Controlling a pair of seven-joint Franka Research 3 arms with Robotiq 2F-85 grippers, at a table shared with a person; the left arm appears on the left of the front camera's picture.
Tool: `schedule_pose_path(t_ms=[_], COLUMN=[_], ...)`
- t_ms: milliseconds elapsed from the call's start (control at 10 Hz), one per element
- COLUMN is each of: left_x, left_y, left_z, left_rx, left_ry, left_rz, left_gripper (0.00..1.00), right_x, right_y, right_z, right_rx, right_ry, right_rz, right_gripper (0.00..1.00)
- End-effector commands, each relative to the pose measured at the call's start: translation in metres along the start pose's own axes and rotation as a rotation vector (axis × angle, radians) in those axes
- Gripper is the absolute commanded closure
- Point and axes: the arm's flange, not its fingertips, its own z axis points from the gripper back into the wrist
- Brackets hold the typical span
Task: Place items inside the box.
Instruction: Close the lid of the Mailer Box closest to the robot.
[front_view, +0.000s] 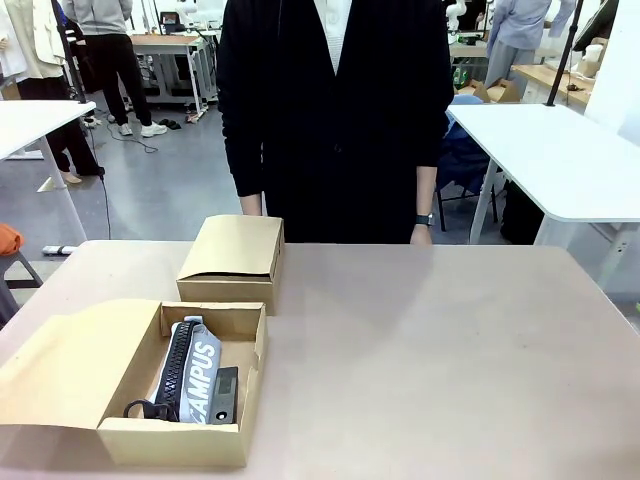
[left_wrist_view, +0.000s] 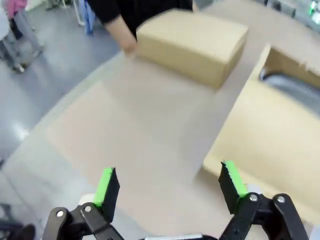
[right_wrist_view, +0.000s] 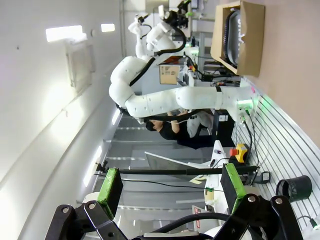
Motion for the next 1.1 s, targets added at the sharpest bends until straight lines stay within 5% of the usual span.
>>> schedule_pose_path(t_ms=[0, 300, 600, 1000], left_x=[-0.022, -0.048, -0.045, -0.033], left_y=[-0.006, -0.011, -0.021, -0.038], left_z=[-0.029, -0.08, -0.098, -0.095], left_rx=[-0.008, -0.122, -0.216, -0.406], left_ry=[0.115, 0.219, 0.199, -0.008], left_rz=[-0.001, 0.049, 0.056, 0.042], left_gripper=[0.0, 0.0, 0.0, 0.0], right_x=[0.0, 0.0, 0.0, 0.0], right_y=[0.001, 0.001, 0.001, 0.001], right_z=[0.002, 0.002, 0.002, 0.002], right_rx=[0.015, 0.015, 0.015, 0.015], right_ry=[-0.005, -0.005, -0.005, -0.005], right_rz=[0.027, 0.027, 0.027, 0.027], right_gripper=[0.0, 0.0, 0.0, 0.0])
